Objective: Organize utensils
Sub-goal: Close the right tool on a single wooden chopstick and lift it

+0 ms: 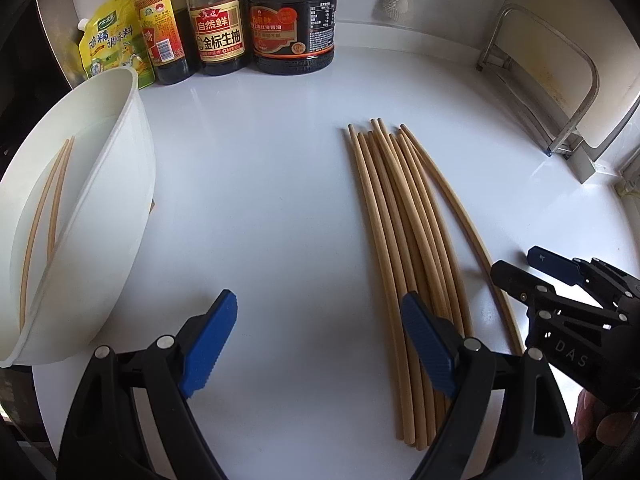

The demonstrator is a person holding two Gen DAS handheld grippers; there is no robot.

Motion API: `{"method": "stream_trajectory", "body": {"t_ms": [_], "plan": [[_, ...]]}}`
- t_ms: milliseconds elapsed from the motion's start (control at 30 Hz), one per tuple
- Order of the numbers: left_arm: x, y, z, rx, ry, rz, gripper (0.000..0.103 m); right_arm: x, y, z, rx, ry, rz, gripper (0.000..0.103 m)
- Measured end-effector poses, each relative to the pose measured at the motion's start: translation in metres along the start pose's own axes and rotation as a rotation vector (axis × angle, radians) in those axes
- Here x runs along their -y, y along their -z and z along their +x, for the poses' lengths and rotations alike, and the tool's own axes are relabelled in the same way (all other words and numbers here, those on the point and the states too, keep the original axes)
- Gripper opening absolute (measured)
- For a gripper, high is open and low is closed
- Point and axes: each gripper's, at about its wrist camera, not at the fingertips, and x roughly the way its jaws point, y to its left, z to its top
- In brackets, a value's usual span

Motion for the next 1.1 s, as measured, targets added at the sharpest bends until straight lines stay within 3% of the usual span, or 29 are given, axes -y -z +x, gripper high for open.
{"method": "stream_trajectory", "body": {"t_ms": [667, 1033, 1100], "plan": [[-0.001, 0.005, 0.019, -0.037, -0.058, 0.007, 0.088, 0.008, -0.002, -0.001, 0.009, 0.003, 0.015, 0.051], [-0.005, -0.004, 0.023, -0.025, -0.066, -0.014, 0.088, -0.009, -0.008, 0.008, 0.019, 0.063, -0.087, 0.051], [-0.006, -0.005, 0.024, -0.024, -0.046, -0.02, 0.083, -0.012, -0.01, 0.01, 0.032, 0.06, -0.105, 0.051]]}}
